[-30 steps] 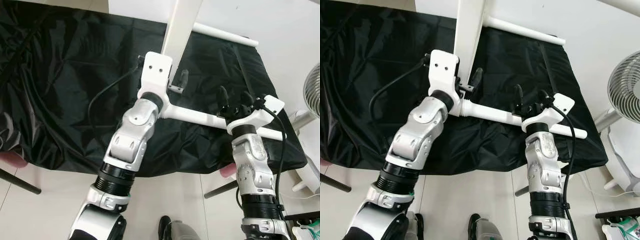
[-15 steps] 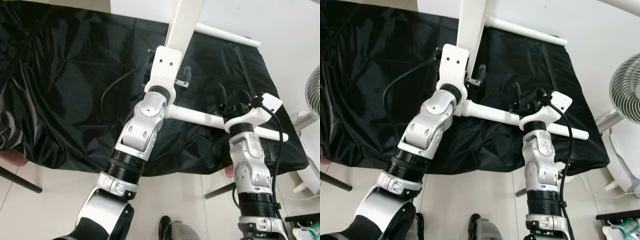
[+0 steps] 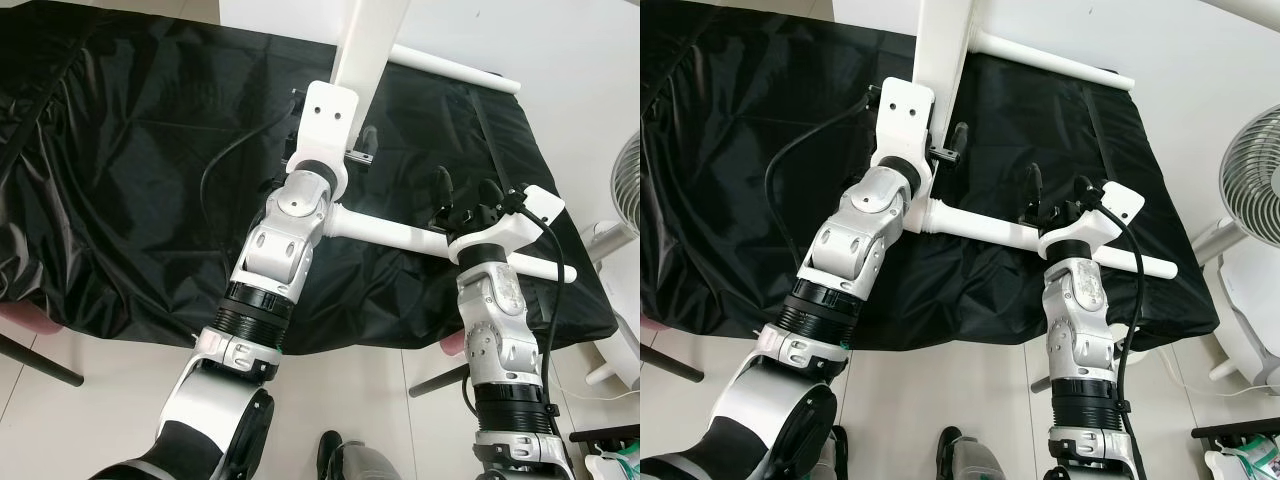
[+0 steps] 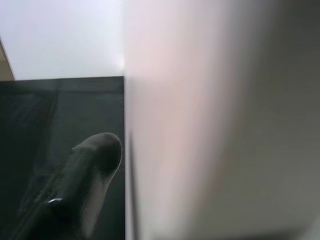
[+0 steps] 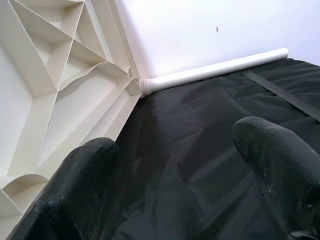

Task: Building children table

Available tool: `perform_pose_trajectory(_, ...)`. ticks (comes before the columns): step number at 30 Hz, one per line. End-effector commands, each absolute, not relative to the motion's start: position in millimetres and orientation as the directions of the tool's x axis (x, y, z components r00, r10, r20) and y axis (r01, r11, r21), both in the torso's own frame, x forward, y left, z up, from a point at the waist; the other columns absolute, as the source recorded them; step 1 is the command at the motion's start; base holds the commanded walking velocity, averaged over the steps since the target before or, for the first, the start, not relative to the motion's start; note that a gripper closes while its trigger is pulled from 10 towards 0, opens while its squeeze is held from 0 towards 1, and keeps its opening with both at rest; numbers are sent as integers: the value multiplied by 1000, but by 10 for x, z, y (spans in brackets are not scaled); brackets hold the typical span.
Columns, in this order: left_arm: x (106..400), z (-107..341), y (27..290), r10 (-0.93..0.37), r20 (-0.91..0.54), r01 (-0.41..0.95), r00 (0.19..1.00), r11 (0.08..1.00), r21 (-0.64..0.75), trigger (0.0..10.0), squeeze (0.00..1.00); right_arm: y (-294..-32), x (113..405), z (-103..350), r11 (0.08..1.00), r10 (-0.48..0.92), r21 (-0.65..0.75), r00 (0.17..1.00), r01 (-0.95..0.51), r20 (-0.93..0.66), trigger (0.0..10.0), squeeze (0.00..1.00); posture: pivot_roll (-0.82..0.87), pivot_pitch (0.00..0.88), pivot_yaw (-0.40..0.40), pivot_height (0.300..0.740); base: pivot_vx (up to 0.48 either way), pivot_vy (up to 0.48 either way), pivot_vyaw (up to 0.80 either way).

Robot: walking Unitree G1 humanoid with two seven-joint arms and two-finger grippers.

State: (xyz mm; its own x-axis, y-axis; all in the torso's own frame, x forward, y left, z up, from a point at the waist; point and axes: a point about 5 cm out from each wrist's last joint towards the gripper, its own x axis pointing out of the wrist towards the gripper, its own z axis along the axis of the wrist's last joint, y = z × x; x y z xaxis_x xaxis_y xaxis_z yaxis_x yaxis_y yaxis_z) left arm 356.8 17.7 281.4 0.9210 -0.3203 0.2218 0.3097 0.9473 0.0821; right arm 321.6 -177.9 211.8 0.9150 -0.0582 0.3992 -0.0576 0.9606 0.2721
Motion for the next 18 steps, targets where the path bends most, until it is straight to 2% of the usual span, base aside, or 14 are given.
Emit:
perform_pose_trajectory(1,3503,2856,-5,-77,211,94,974,993,-69,0,0,-1820,3208,2114,960,-80,278,915,-36,395,10000,1000,65,221,-91,740,0,0,0)
perform_pose_trajectory(11,3529,2854,35,-43,208,63,977,994,-90,0,0,-1833,3204,2114,959,-95,284,915,-23,393,10000,1000,61,222,-90,740,0,0,0)
perform_pose_trajectory(18,3532,2861,157,7,217,13,976,996,-93,0,0,-1835,3200,2117,960,-93,280,915,-23,393,10000,1000,62,226,-93,740,0,0,0)
